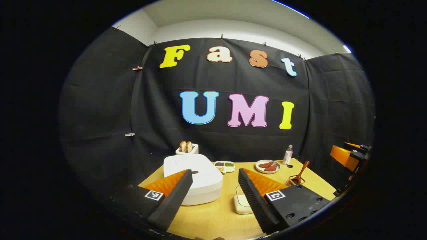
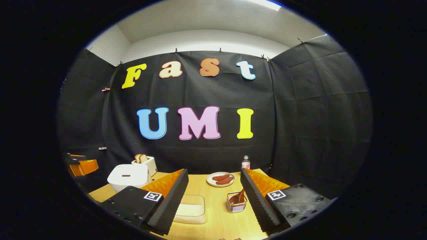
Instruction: Close the left gripper, press the button to open the rice cooker; take a wooden spoon from the chopstick holder with the right hand, scoop a spoonful of rice and pour it into the rice cooker, then put the wooden spoon back into the chopstick holder.
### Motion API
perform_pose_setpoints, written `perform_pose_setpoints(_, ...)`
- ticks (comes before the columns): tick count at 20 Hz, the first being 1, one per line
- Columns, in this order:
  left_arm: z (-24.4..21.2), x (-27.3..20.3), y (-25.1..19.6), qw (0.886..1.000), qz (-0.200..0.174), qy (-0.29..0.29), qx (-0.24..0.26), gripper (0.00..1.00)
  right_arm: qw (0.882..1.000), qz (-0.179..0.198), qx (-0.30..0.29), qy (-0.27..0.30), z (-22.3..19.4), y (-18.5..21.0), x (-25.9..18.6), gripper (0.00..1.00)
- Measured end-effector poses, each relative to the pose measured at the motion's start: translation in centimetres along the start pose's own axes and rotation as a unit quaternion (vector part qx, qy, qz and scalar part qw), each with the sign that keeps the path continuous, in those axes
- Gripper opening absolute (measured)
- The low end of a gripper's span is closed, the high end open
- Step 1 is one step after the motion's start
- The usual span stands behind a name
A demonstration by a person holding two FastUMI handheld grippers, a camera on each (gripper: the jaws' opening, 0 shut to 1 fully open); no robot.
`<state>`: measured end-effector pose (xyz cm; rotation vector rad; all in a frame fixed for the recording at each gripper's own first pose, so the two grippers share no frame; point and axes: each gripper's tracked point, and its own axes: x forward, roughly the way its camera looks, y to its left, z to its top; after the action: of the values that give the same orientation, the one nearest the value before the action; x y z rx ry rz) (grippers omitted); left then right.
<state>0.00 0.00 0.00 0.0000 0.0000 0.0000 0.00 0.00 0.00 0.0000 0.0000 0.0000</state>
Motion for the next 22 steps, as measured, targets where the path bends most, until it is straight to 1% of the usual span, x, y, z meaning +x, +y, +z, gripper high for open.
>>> perform_pose_setpoints(5, -0.5, 1.0, 0.0, 1.0, -0.021, 0.002, -0.004, 0.96, 1.0, 0.007, -0.008, -0.003, 0.0, 1.2, 0.7, 0.98)
perform_pose_setpoints(12, -0.5, 1.8, 1.7, 1.0, -0.024, -0.004, 0.007, 0.96, 1.0, 0.013, -0.009, -0.007, 0.4, 2.9, 1.3, 0.98)
perform_pose_setpoints(15, -0.9, 2.0, 2.1, 1.0, -0.024, -0.002, 0.011, 0.96, 1.0, 0.01, -0.009, -0.006, 0.2, 3.1, 1.3, 0.98)
perform_pose_setpoints(22, -1.6, 3.3, 4.0, 1.0, -0.016, 0.013, -0.007, 0.96, 1.0, 0.0, -0.015, -0.005, -0.3, 3.3, 1.5, 0.98)
